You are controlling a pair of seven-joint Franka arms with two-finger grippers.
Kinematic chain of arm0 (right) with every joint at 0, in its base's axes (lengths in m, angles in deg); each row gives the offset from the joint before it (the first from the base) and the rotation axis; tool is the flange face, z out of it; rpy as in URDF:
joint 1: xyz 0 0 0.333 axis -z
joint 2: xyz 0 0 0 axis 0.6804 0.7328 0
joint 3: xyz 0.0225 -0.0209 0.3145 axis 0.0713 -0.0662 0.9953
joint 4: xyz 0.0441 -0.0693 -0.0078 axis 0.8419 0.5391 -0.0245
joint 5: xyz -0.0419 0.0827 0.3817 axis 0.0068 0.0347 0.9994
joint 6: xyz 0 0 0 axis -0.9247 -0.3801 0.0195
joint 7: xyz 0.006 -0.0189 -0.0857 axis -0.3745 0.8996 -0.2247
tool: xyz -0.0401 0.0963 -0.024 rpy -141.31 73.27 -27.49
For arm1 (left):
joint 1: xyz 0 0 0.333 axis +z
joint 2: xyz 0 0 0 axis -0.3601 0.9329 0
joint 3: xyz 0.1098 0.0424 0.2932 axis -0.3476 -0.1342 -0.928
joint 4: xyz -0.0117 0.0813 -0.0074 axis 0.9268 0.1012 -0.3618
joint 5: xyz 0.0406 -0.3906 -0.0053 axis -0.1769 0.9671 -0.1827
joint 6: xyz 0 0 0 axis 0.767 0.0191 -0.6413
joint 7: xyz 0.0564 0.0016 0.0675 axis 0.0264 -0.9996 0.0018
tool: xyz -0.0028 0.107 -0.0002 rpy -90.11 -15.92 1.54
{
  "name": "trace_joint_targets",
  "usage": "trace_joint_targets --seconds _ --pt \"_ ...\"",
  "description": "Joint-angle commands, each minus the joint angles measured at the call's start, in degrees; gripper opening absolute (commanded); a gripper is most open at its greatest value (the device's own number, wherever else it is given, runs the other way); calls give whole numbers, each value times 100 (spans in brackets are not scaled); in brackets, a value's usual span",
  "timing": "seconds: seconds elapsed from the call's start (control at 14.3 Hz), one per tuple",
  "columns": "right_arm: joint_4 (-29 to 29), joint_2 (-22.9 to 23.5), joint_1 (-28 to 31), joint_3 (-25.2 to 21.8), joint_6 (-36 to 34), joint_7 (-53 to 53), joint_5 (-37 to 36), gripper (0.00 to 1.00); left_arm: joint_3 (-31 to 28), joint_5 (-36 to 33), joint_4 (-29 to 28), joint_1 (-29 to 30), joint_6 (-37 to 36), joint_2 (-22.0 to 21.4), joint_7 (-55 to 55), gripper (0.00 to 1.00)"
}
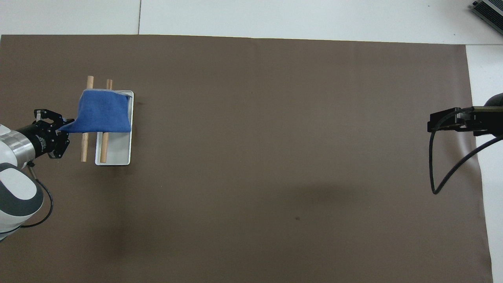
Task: Right arm passes towel to left arm to hang
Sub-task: 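Release the towel and withdraw the left gripper from the rack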
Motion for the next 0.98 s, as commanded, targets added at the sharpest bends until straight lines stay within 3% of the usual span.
trace_joint_targets --seconds 0.0,0.42,0.91 --pt "-19 -31 -15 -43 -85 -146 126 100 -19 125 -153 10 16 -160 -61 96" --pt "-10 -49 -41 -17 -156 -146 126 100 -45 125 -30 54 -141 -125 -219 95" --pt "-1 -58 -6 -25 -173 -119 126 100 -45 55 689 555 -2055 -301 -903 95"
